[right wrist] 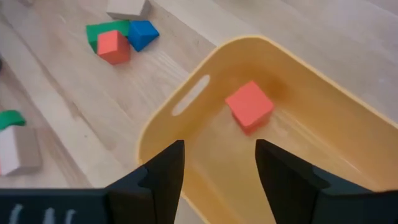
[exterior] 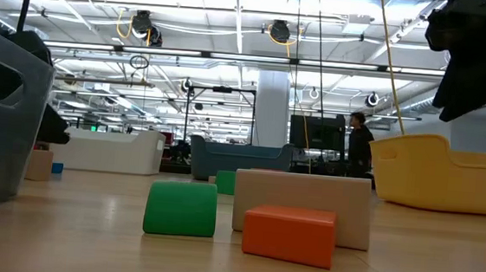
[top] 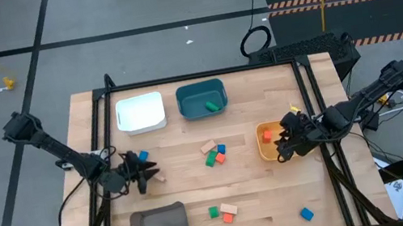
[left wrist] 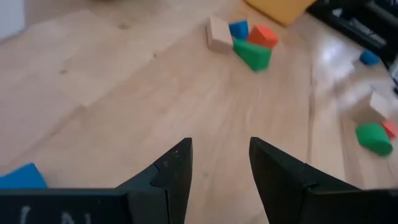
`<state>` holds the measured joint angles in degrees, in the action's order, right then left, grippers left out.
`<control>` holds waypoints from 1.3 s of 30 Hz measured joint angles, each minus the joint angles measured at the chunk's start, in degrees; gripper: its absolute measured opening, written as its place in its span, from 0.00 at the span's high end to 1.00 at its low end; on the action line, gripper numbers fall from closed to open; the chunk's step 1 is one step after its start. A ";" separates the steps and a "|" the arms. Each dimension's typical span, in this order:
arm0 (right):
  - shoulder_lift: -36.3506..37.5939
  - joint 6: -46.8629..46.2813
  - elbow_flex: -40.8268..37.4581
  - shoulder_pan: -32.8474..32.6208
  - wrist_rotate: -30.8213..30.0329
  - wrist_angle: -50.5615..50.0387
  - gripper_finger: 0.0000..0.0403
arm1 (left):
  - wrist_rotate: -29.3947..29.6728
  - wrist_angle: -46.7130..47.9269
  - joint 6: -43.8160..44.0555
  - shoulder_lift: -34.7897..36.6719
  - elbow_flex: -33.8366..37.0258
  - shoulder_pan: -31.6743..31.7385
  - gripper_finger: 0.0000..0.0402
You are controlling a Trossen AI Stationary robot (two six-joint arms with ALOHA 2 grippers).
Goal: Sort & place blocks by color
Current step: Put the middle left brown block into the white bin
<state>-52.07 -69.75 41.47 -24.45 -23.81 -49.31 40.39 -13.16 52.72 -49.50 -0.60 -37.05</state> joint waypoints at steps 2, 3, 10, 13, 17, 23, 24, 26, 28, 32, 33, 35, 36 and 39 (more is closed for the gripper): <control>-0.01 0.00 0.00 0.01 -0.09 0.72 0.53 | 0.48 -1.44 0.14 0.00 0.02 0.82 0.60; -0.01 0.00 0.00 0.07 -0.24 1.14 0.53 | 0.85 -2.36 0.14 0.00 0.00 1.24 0.60; -0.01 -0.03 0.00 0.11 -5.36 1.77 0.53 | 0.73 -12.52 0.24 0.02 0.00 4.36 0.60; 0.00 -0.05 0.00 0.11 -6.32 2.17 0.53 | 1.07 -14.25 0.61 0.02 0.00 5.63 0.60; 0.00 0.02 0.00 0.11 -6.32 3.00 0.53 | 1.17 -14.41 5.07 0.01 0.00 6.33 0.60; 0.00 1.73 0.00 0.13 -6.41 3.01 0.54 | 0.12 -14.41 8.49 0.02 0.00 6.29 0.60; -0.01 1.76 0.00 0.13 -6.41 3.01 0.54 | 0.13 -14.41 9.11 0.00 0.00 6.29 0.60; 0.00 1.88 0.00 0.13 -6.43 3.10 0.54 | 0.20 -14.39 9.45 0.01 0.00 6.29 0.60; -0.01 1.88 0.00 0.13 -6.43 3.29 0.54 | 0.43 -14.39 9.69 0.01 0.00 6.29 0.60; -0.01 2.37 0.00 0.13 -6.43 3.26 0.54 | 0.02 -14.43 13.40 0.00 0.00 6.29 0.60; -0.01 2.85 0.00 0.13 -6.43 3.26 0.54 | -0.09 -14.48 14.53 0.00 0.00 6.29 0.60; 0.00 3.36 0.00 0.13 -6.43 3.25 0.54 | -0.10 -14.50 15.37 0.00 0.00 6.29 0.60; 0.00 3.38 0.00 0.13 -6.43 3.26 0.54 | -0.08 -14.52 15.36 0.01 0.00 6.32 0.60; -0.01 4.49 0.00 0.13 -6.43 3.27 0.54 | 0.95 -14.65 15.35 0.02 0.00 6.33 0.60</control>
<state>-52.08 -65.27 41.47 -24.32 -30.24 -46.04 41.34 -27.81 68.07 -49.47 -0.60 -30.72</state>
